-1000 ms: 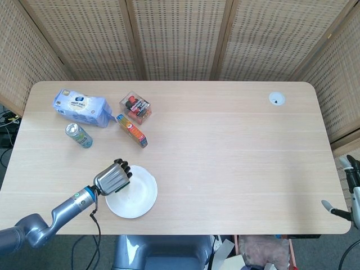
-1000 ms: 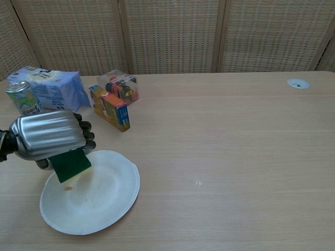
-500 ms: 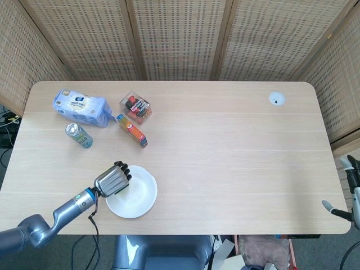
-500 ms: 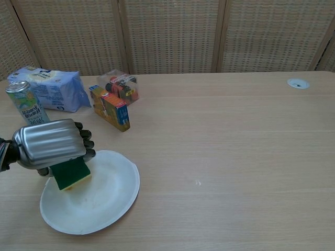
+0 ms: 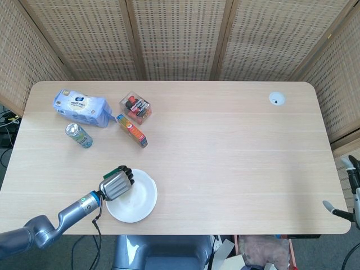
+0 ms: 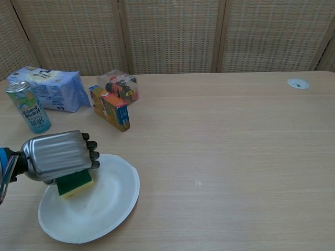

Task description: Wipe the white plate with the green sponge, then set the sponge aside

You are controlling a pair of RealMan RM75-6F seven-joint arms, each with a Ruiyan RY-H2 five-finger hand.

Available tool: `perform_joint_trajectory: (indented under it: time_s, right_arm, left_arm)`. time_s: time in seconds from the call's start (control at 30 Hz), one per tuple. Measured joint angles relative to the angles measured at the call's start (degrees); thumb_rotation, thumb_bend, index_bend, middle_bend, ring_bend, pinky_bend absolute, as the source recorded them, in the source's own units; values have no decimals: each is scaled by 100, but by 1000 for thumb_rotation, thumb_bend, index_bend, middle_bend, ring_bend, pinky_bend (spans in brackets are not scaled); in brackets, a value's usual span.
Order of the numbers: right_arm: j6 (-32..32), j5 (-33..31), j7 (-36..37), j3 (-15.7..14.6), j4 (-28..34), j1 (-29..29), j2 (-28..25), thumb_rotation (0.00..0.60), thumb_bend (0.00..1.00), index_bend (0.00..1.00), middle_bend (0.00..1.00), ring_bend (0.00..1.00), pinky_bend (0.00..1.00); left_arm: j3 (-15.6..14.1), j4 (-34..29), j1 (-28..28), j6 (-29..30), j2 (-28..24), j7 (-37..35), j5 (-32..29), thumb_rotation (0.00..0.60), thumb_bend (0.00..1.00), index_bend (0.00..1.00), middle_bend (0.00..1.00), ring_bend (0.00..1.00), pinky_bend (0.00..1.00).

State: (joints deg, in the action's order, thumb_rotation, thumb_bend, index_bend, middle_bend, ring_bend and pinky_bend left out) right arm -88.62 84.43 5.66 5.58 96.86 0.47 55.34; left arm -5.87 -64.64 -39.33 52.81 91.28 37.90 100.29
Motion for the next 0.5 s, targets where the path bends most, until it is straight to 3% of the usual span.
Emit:
perform_joint_trajectory:
  time_s: [0.23,0.5]
  right_arm:
    - [-15,17,26,-9,14,-11,-15,600,0,0,0,0,0]
    - [-7,0,17,-9,25,-11,-15,600,0,0,0,0,0]
  left_arm:
    - [96,-165,-84,338,-156,-107,135,600,39,517,422,305,382]
    - [46,-209,-144,251,-112,-64,157,600,40,518,421,305,382]
